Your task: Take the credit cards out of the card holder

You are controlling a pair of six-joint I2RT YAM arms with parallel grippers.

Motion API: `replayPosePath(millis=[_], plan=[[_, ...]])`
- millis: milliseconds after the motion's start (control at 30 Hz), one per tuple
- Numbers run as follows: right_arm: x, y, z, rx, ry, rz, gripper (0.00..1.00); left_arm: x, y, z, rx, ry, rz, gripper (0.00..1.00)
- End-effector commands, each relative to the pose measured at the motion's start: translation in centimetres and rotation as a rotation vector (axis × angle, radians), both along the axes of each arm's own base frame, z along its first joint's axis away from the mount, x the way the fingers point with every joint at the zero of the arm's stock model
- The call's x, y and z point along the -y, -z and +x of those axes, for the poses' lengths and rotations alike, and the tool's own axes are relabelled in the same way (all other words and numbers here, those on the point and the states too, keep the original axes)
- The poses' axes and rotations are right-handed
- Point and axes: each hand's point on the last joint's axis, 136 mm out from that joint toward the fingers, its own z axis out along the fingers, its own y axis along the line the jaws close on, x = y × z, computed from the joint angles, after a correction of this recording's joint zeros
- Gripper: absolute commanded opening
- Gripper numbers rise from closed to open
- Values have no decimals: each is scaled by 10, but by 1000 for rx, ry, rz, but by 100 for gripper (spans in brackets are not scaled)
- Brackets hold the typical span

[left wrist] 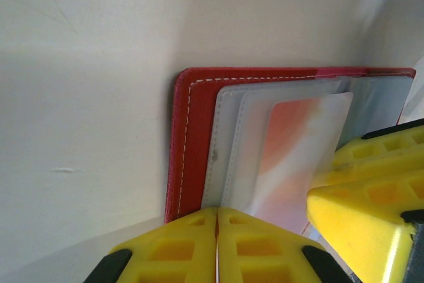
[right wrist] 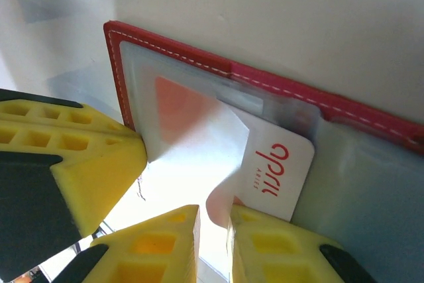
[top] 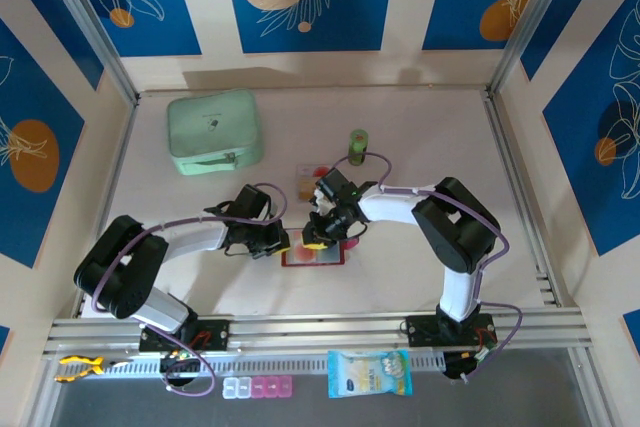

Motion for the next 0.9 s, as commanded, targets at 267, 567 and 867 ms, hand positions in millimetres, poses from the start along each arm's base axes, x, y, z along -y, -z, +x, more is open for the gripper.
replayPosePath(millis=[267, 567, 867], plan=[[5, -10, -2, 16, -24, -32, 20, -5, -1, -4, -20, -5, 12, 9], [4, -37, 4, 73, 2, 37, 21, 8, -25, 7, 27, 3, -44, 9], [18, -34, 4, 63, 37, 12, 21, 23, -22, 7, 17, 37, -56, 8]])
